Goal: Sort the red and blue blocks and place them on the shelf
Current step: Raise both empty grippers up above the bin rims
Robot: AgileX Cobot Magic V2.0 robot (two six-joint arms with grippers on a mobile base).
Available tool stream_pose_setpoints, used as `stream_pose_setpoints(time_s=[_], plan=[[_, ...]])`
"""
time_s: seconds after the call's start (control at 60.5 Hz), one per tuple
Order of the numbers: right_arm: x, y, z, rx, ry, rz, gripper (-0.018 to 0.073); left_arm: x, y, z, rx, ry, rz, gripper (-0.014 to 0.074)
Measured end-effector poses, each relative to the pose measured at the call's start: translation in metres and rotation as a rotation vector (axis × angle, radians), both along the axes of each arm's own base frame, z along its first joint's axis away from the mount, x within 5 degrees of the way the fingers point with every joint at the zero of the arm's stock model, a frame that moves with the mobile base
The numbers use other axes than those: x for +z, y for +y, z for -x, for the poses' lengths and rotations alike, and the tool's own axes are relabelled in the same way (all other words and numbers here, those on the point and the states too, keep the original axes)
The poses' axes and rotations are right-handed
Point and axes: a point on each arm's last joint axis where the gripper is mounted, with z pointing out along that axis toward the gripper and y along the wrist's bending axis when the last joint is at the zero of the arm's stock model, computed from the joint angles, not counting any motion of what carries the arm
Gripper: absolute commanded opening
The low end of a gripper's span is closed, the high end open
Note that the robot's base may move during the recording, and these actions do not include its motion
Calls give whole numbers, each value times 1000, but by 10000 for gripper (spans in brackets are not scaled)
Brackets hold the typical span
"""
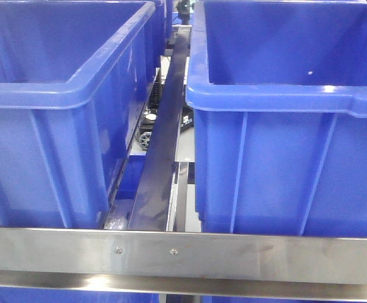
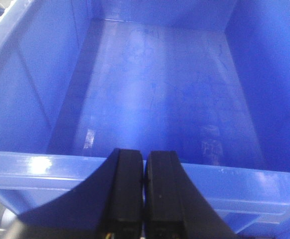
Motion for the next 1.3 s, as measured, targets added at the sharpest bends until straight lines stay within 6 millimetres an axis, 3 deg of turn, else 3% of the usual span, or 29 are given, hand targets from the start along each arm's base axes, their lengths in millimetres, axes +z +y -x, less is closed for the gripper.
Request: stream_pose_setpoints(time_s=[0.793,0.942,1.173,1.305], plan=[[-1,0,7,0,-42,-1,47,0,0,0,0,-1,0,134],[-16,0,15,0,-77,-1,47,0,0,0,0,-1,0,134],[-59,0,7,4,-4,-4,47,0,0,0,-1,-4,1,134],[-69,1,5,7,-12,-18,47,0,0,0,-1,-4,1,134]])
